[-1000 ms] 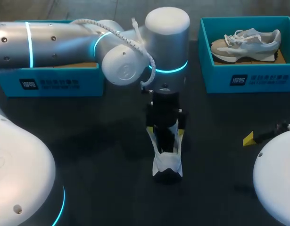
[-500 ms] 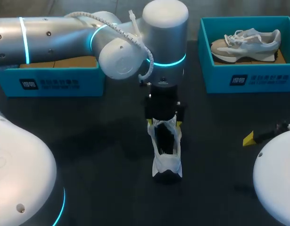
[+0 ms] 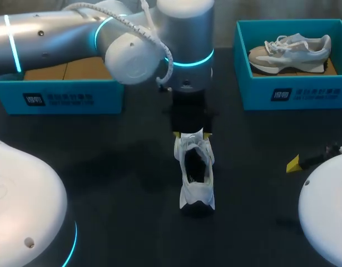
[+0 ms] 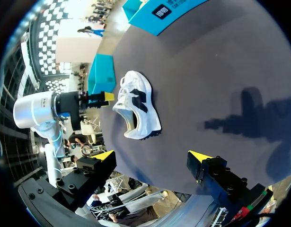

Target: Take the shoe out of the shoebox, open the shoe tongue, remove and reinsert the insole, then place the shoe into the shoebox

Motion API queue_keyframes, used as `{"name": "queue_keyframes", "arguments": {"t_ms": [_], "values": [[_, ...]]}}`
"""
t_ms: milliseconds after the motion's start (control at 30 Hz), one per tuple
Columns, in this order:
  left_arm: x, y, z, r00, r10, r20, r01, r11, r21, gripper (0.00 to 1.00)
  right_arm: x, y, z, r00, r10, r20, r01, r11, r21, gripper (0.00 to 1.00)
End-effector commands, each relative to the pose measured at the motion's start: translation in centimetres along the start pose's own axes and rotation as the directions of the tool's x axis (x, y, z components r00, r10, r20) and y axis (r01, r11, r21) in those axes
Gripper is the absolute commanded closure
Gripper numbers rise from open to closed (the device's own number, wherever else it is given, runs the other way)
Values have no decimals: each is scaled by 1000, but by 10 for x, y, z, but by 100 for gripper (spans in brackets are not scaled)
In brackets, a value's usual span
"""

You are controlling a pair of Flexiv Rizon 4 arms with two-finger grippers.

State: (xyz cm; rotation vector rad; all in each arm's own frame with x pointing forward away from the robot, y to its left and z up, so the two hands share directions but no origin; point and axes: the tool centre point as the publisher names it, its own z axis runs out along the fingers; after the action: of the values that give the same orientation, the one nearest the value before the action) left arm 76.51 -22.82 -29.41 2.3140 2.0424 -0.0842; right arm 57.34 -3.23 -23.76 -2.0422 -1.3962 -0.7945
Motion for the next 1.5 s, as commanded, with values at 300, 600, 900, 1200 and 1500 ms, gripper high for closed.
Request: {"name": "queue_keyframes", "arguments": {"t_ms": [300,600,900,1200,1500], "values": [[2,-9,-5,1000,3,27,-3,1000,1,66,1,-7,-3,1000,2,4,-2,1000,-9,0],[1,-10,4,999,-4,38,3,1000,15,71,1,-7,-3,1000,2,4,-2,1000,-9,0],[-5,-1,1,999,-7,43,7,1000,4,75,1,-7,-3,1000,2,4,-2,1000,-9,0],[-13,0,17,999,-14,38,13,999,39,79,1,-7,-3,1000,2,4,-2,1000,-9,0],[-6,-19,34,1000,-1,25,-1,996,87,80,1,-7,-3,1000,2,4,-2,1000,-9,0]]}}
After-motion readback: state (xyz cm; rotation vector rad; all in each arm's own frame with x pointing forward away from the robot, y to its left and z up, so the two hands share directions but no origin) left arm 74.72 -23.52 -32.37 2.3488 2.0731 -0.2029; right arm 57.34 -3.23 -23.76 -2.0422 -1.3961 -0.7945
